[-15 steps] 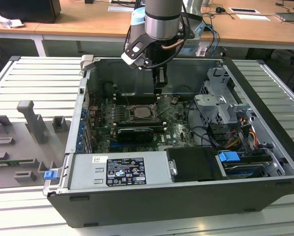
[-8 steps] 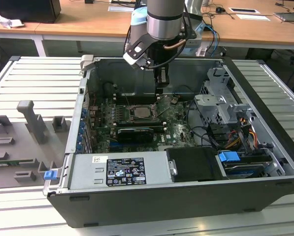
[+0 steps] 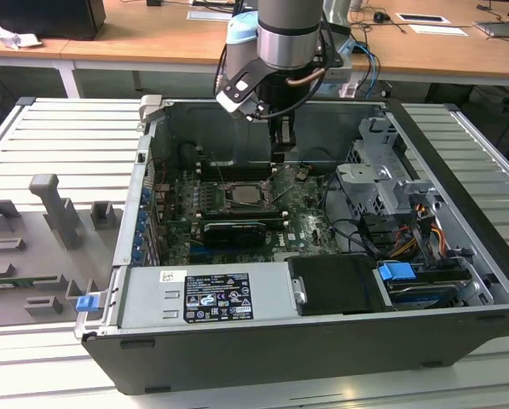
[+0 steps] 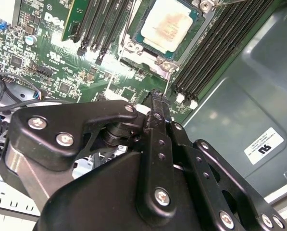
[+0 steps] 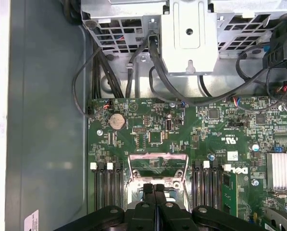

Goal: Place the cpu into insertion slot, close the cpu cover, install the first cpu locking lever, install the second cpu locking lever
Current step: 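Close the cpu cover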

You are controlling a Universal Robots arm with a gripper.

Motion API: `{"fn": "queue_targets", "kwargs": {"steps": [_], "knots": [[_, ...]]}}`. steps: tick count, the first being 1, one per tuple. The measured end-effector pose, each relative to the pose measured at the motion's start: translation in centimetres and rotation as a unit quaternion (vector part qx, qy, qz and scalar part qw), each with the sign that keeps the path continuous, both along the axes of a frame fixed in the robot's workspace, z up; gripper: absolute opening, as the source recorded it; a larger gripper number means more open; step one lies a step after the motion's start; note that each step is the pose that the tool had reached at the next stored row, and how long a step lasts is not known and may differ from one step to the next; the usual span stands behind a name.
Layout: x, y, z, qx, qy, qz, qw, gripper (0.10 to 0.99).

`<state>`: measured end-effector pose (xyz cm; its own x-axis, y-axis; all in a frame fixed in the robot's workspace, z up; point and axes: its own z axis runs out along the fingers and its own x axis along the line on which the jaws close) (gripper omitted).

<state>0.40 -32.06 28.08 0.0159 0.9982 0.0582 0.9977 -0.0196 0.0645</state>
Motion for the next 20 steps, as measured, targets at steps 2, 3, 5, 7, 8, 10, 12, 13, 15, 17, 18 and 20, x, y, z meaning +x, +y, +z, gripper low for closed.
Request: {"fn": "queue_targets", "kwargs": {"steps": [2,3,5,7,8,10,12,13,15,17,18,20], "knots": [[0.10,0.00,0.00,0.0000,0.0000,0.000,1.0000,0.106],[0.13,0.00,0.00,0.0000,0.0000,0.000,1.0000,0.106],[0.20,0.00,0.00,0.0000,0.0000,0.000,1.0000,0.106],[0.28,0.00,0.00,0.0000,0.0000,0.000,1.0000,0.106],[0.32,0.00,0.00,0.0000,0.0000,0.000,1.0000,0.106],[0.38,0.00,0.00,0.0000,0.0000,0.000,1.0000,0.106],[0.45,0.00,0.00,0.0000,0.0000,0.000,1.0000,0.106],[0.48,0.00,0.00,0.0000,0.0000,0.000,1.0000,0.106],[0.55,0.00,0.00,0.0000,0.0000,0.000,1.0000,0.106],[0.70,0.00,0.00,0.0000,0.0000,0.000,1.0000,0.106],[0.74,0.00,0.00,0.0000,0.0000,0.000,1.0000,0.106],[0.78,0.00,0.00,0.0000,0.0000,0.000,1.0000,0.106]]}}
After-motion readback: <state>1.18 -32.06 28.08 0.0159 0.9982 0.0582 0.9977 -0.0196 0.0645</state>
